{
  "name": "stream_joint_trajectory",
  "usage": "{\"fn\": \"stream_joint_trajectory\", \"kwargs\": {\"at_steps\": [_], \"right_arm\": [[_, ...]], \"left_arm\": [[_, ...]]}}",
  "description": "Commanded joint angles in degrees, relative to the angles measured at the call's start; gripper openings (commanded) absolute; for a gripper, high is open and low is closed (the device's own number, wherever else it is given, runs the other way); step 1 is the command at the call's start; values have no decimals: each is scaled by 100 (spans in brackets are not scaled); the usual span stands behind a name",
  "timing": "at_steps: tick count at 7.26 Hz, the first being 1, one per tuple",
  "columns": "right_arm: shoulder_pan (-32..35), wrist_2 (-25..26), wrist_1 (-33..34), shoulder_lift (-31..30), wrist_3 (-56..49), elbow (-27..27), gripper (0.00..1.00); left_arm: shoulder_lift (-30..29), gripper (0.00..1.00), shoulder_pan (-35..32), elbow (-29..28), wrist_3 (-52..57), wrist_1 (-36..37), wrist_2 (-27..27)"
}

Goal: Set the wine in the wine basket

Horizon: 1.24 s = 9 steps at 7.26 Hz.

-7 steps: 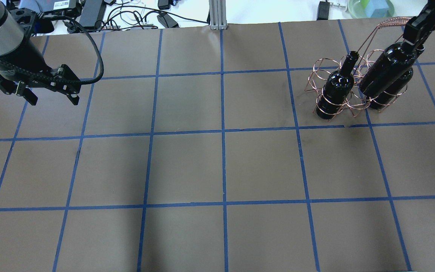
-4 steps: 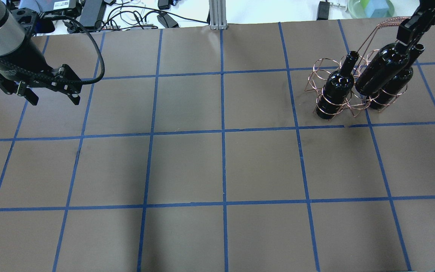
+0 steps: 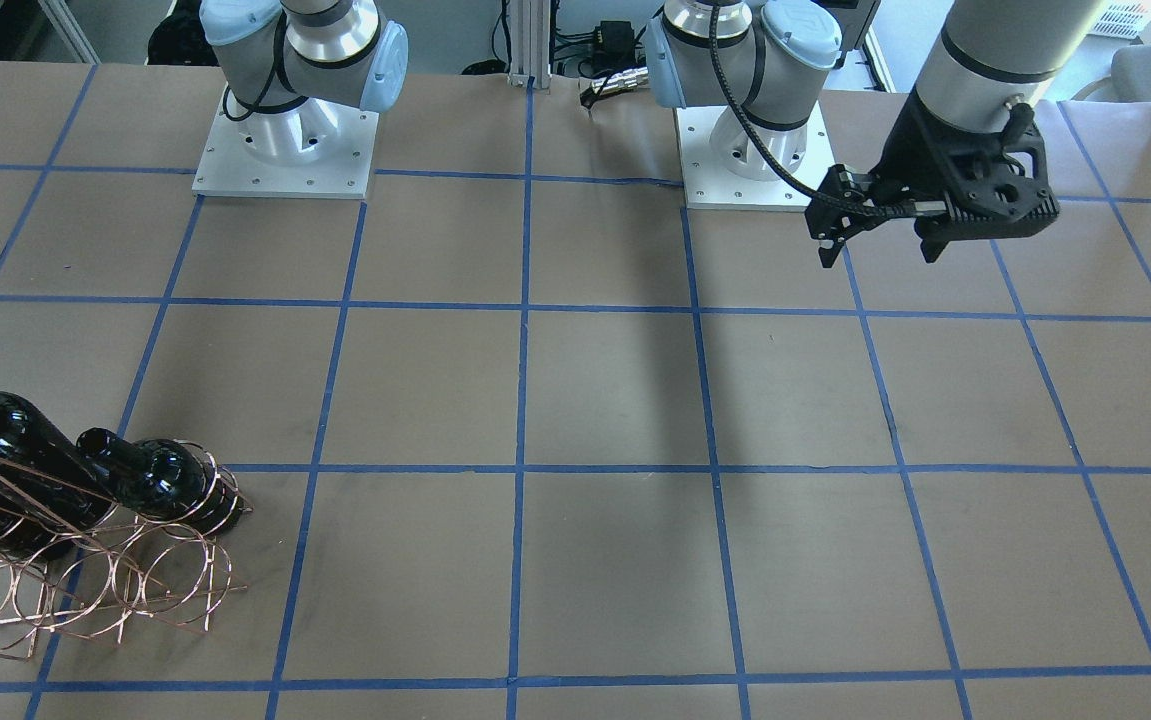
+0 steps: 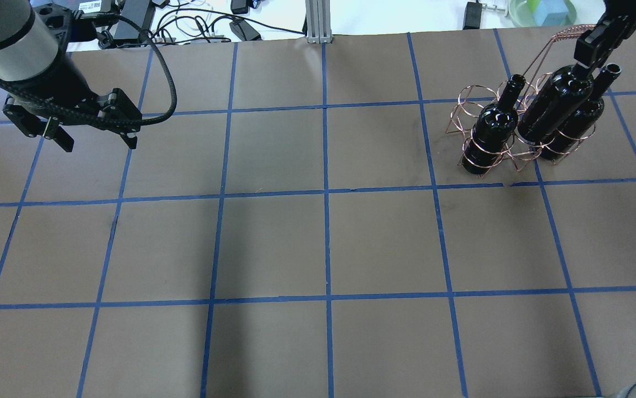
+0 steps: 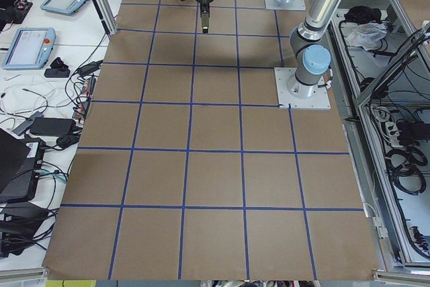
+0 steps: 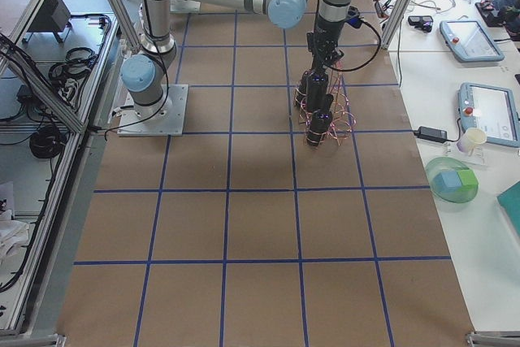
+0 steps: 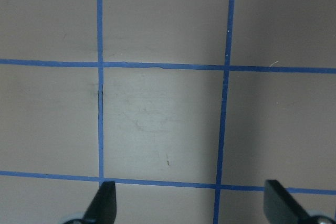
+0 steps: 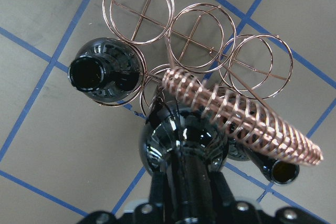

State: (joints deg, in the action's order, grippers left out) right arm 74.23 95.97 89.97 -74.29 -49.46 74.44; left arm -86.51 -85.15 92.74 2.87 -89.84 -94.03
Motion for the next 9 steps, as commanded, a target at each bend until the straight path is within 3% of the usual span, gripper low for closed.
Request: {"fn": "stream_joint_trajectory", "kwargs": {"at_steps": [1, 7, 8, 9], "right_arm": [[170, 53, 12, 47, -28, 35, 0], [171, 45, 144, 266, -186, 35, 0], [171, 36, 144, 275, -186, 44, 0], [171, 27, 135, 284, -178, 53, 0]], "left_arm": [[160, 100, -518, 7, -120, -329, 42], [204, 100, -749, -1, -271, -280, 51], [187, 100, -749, -2, -296, -149, 34], [118, 100, -740, 7, -244, 496, 69]]}}
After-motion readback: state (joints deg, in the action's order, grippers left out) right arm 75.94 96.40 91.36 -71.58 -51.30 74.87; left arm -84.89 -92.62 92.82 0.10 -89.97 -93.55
